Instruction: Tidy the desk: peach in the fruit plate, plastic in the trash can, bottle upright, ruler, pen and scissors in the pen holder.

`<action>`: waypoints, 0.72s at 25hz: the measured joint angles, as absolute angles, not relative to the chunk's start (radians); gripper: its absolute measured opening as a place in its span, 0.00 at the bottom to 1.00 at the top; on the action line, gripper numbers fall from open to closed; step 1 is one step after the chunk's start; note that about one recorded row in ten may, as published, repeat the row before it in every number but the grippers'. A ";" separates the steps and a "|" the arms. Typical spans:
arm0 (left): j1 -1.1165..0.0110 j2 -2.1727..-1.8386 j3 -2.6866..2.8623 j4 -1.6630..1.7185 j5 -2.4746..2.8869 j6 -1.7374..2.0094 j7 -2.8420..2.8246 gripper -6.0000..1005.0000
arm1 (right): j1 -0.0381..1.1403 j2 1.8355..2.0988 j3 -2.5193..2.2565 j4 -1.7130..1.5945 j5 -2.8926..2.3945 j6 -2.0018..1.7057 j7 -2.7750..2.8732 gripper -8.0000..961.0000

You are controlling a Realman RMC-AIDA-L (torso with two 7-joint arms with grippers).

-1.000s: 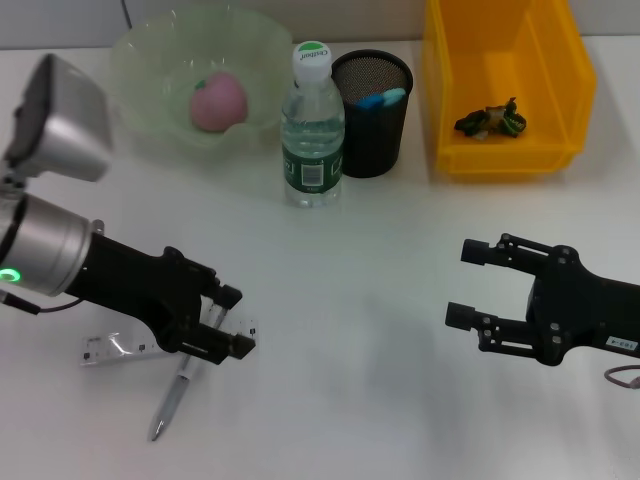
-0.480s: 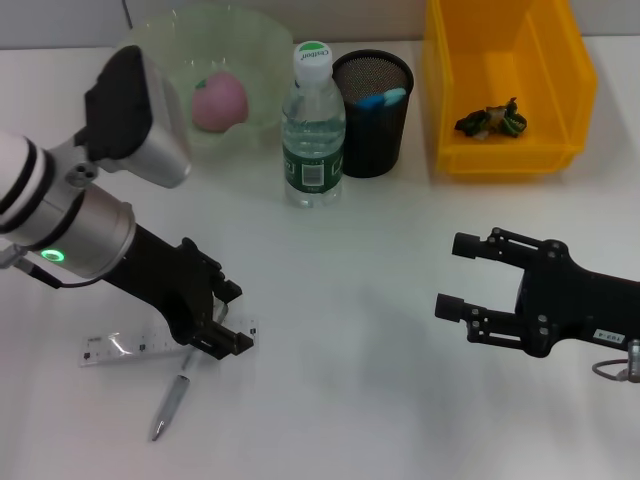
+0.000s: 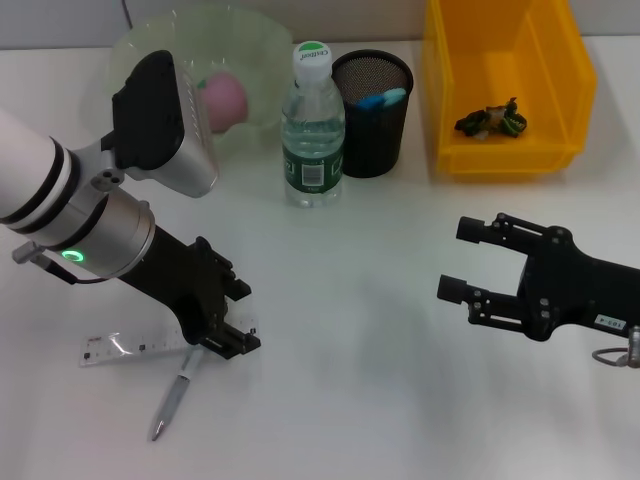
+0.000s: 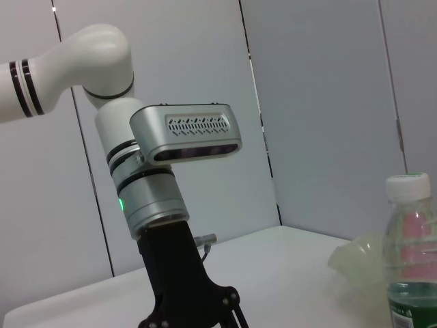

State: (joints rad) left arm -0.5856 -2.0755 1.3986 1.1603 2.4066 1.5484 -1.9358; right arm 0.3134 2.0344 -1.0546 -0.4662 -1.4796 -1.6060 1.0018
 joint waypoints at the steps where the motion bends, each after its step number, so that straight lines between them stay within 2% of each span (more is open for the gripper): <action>1: -0.585 -2.075 1.401 1.160 2.408 1.545 -1.937 0.67 | 0.315 2.035 -1.055 -0.466 -1.480 -1.606 1.003 0.80; 18: -0.580 -2.075 1.456 1.150 2.431 1.504 -1.948 0.67 | 0.328 2.037 -1.054 -0.463 -1.484 -1.584 1.017 0.80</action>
